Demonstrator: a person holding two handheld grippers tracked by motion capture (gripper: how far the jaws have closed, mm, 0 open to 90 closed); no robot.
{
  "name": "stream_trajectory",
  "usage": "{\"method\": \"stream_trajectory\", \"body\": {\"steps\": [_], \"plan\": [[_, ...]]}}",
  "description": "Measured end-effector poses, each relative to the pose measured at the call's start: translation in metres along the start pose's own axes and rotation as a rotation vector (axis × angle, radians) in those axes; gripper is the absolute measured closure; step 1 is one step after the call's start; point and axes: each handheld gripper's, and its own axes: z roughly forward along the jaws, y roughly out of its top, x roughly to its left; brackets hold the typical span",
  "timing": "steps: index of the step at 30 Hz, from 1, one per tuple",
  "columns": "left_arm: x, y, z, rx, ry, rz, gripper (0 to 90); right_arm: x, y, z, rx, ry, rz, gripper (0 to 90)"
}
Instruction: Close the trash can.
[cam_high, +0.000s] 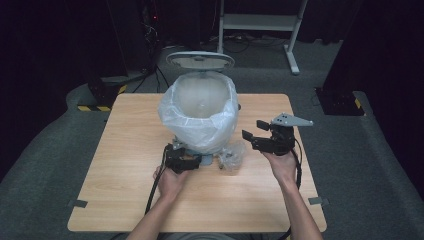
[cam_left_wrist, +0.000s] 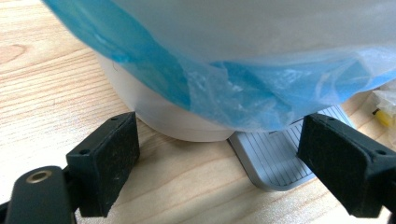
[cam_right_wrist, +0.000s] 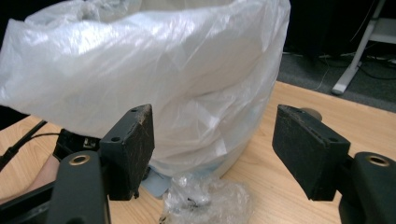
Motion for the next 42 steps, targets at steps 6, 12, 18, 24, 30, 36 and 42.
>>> {"method": "stream_trajectory", "body": {"steps": [6,12,18,24,30,36,42], "plan": [[0.0,0.0,0.0,-0.001,-0.002,-0.003,13.0,0.0,-0.009,0.004,0.022,0.01,0.005,27.0],[0.0,0.0,0.0,0.0,-0.001,-0.001,13.0,0.001,-0.019,0.005,0.033,0.0,0.006,25.1],[0.0,0.0,0.0,0.0,-0.001,-0.001,13.1,-0.004,-0.035,0.007,0.037,0.022,0.035,22.8],[0.0,0.0,0.0,-0.001,-0.002,-0.002,13.1,-0.004,-0.048,0.009,0.049,0.008,0.043,22.8],[0.0,0.0,0.0,-0.001,-0.002,-0.003,13.2,-0.005,-0.061,0.015,0.063,-0.004,0.055,23.7],[0.0,0.0,0.0,-0.002,-0.002,-0.004,13.3,-0.007,-0.076,0.025,0.091,-0.013,0.089,24.3],[0.0,0.0,0.0,-0.002,-0.002,-0.004,13.3,-0.005,-0.084,0.032,0.112,-0.028,0.09,24.9]]}}
